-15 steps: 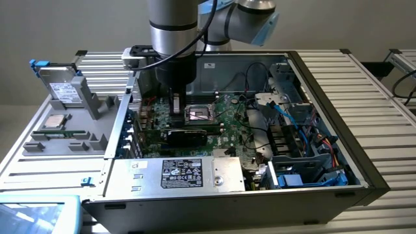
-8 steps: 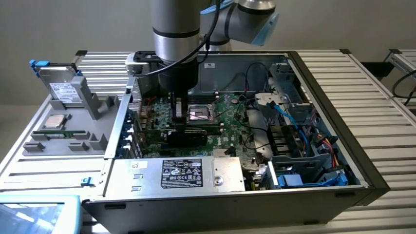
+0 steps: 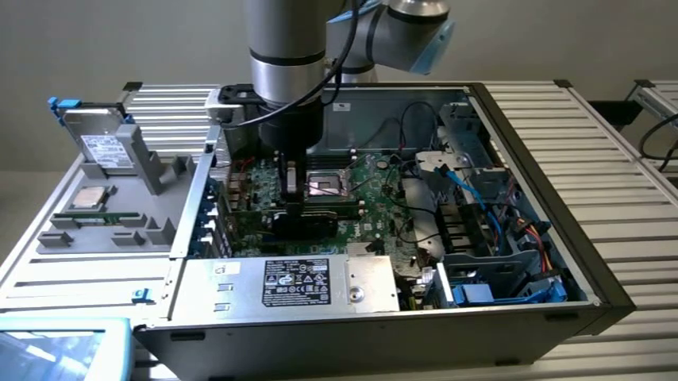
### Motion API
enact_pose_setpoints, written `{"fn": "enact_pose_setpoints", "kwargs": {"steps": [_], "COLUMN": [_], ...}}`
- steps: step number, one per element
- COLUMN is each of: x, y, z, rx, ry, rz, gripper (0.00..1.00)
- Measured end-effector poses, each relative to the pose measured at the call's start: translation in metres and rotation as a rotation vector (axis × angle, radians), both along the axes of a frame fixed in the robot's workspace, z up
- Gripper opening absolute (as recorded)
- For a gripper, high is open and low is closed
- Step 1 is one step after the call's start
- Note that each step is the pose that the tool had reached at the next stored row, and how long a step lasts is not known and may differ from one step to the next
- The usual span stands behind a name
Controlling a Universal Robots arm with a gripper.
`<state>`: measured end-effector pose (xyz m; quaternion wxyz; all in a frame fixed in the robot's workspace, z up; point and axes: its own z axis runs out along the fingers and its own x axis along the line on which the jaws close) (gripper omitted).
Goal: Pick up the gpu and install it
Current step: 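Press down on the gpu until it lock into place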
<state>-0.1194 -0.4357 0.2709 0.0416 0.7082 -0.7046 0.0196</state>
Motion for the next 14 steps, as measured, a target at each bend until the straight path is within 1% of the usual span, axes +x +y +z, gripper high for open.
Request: {"fn": "enact_pose_setpoints", "kwargs": {"steps": [1,3,5,7,8,9,14], "x": [0.000,-0.001,-0.002,-0.004,-0.004,-0.004,-0.005], "y": [-0.0001,-0.0001,-0.0002,-0.0001,-0.0001,0.0001,0.0000], "z": [0.0048,0.0137,0.0204,0.0250,0.0257,0.0258,0.0259], "rx": [-0.0008,-0.0007,-0.0009,-0.0010,-0.0009,-0.0028,-0.0029], "ry": [0.0010,0.0016,0.0047,0.0112,0.0192,0.0221,0.0222], "rz": [0.000,0.000,0.000,0.000,0.000,0.001,0.001], "gripper": [0.12,0.12,0.12,0.12,0.12,0.12,0.12]}}
